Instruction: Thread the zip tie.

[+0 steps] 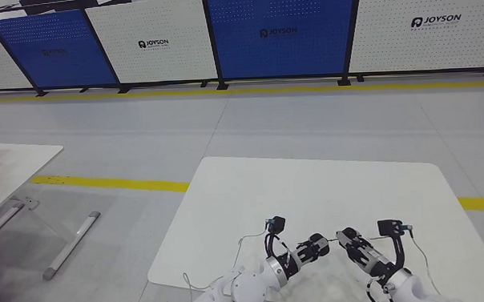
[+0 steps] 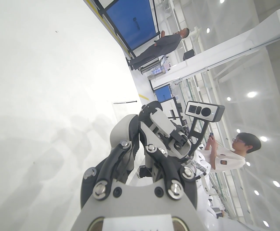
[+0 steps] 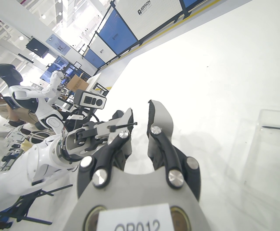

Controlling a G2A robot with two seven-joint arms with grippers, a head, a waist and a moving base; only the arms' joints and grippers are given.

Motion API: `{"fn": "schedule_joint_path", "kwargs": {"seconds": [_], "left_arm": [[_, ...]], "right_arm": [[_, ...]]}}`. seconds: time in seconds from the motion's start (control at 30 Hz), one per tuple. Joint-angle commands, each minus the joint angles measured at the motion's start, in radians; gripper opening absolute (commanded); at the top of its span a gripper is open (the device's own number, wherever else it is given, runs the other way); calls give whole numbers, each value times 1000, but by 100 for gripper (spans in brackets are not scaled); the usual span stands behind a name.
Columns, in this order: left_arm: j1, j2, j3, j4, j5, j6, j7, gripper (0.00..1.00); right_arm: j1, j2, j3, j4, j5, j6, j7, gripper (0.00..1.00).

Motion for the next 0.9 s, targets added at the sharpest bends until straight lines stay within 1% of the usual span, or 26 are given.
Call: {"fn": "schedule_joint_path", "kwargs": {"seconds": [0.0, 0.07, 0.33, 0.6, 0.87], "left_arm": [[0, 0, 0, 0, 0, 0, 2, 0], [0, -1, 1, 1, -1, 0, 3, 0], [-2, -1, 1, 2, -6, 1, 1, 0], [-1, 0, 0, -2, -20, -12, -26, 0], [1, 3, -1, -7, -34, -16, -52, 0]], "right_arm": [[0, 0, 0, -1, -1, 0, 0, 7], [-1, 0, 0, -2, -2, 2, 0, 0], [-2, 1, -1, -10, -9, 7, -3, 0], [6, 1, -12, -12, -28, 11, 8, 0], [15, 1, -23, -3, -32, 8, 9, 0]]}}
